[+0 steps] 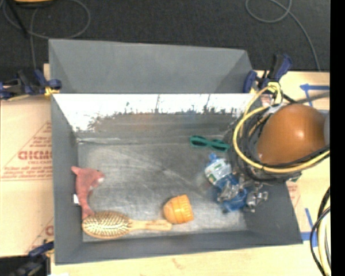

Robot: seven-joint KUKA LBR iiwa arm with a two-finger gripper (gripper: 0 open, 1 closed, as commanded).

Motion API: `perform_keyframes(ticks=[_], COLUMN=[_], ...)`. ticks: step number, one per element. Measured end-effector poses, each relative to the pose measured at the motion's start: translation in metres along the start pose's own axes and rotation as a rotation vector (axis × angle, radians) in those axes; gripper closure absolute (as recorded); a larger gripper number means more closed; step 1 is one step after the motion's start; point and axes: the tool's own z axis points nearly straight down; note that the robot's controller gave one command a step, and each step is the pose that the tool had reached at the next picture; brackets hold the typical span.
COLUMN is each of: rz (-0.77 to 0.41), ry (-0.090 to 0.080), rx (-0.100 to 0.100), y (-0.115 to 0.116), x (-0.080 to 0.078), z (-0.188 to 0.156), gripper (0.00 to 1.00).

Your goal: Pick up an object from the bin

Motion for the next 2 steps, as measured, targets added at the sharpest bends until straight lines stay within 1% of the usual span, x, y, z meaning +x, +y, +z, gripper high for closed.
perform_keyframes(ticks=[1,2], rz=[-0.144,-0.278], ry=[-0.001,-0.003], rx=[-0.01,-0.004], y=[-0.003,-0.027], x=[-0.003,-0.021], z=[0.001,-0.184], gripper=[1.0,1.0])
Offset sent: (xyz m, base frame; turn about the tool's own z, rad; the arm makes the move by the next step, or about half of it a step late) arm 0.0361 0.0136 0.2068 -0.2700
